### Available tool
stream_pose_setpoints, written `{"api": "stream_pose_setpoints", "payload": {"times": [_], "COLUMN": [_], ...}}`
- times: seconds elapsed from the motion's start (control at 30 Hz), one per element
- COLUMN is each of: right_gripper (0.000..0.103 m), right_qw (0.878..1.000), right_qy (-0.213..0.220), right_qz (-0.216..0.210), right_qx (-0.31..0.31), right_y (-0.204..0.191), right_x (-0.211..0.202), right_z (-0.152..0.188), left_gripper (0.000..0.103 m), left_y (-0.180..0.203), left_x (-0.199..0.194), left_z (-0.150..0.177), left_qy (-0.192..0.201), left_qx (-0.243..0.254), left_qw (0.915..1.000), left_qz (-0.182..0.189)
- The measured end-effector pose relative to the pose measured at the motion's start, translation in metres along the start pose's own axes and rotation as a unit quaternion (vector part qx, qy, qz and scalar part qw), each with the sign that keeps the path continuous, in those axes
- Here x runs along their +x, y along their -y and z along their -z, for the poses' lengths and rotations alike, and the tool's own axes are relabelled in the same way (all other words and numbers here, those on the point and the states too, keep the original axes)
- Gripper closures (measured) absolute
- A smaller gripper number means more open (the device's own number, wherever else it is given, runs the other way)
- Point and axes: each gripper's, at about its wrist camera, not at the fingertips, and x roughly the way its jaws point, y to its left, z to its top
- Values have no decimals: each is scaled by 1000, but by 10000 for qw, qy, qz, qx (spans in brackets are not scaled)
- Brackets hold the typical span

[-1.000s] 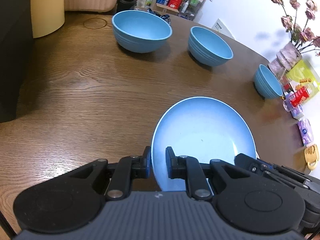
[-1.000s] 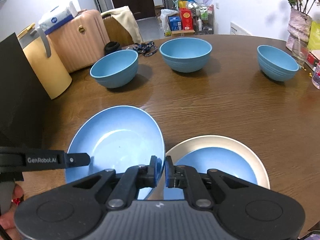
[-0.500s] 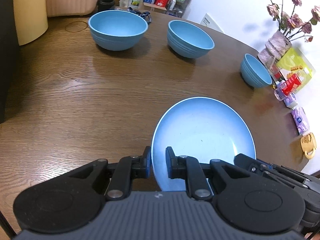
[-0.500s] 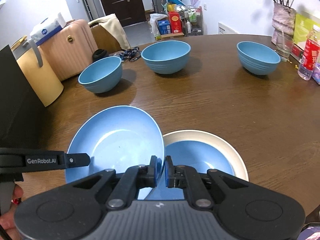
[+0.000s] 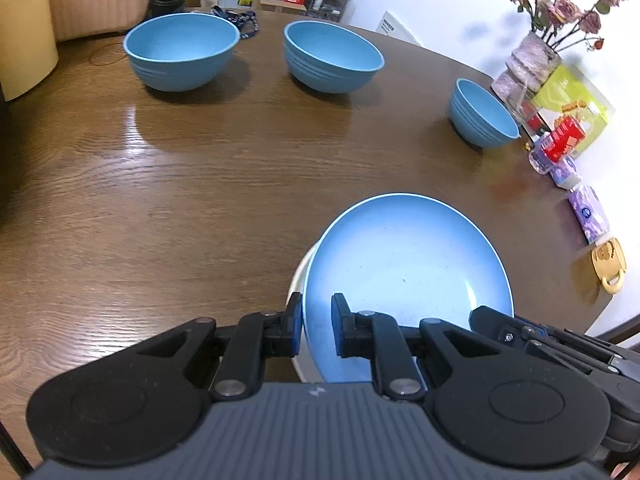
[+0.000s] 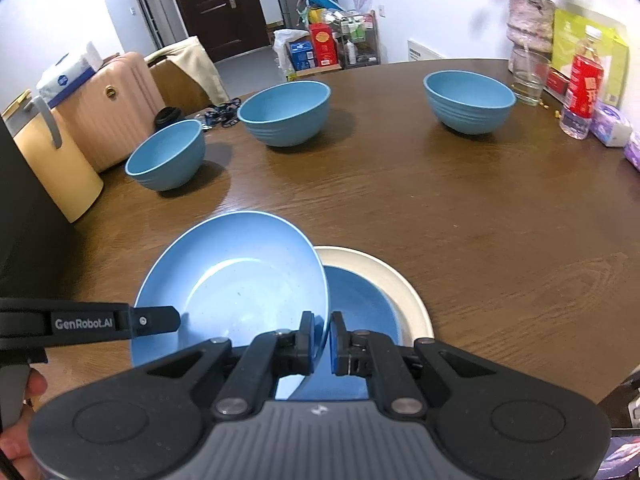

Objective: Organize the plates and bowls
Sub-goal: 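Lower the second light-blue plate onto the stacked plates with both grippers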

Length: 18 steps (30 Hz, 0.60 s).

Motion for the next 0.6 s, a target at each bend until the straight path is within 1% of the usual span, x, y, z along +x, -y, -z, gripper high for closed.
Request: {"api": "stream_pose_setpoints", "payload": {"times": [0.4,0.6], "right_gripper": [96,96], "right_qw": [9998,9994], "right_qy": [-142,-237], "right_qz": [147,219], "right_qx": [48,-96], "right_y": [34,41], "right_x": [0,8], "right_z": [8,9], "left_gripper": [88,88], "left_y": [28,34], "left_x": [20,32], "left_z": [12,17], "left_qy": [-135,-176], "left_qx": [56,-3], "left_qw": [9999,9998], "left_qz": [57,16]}}
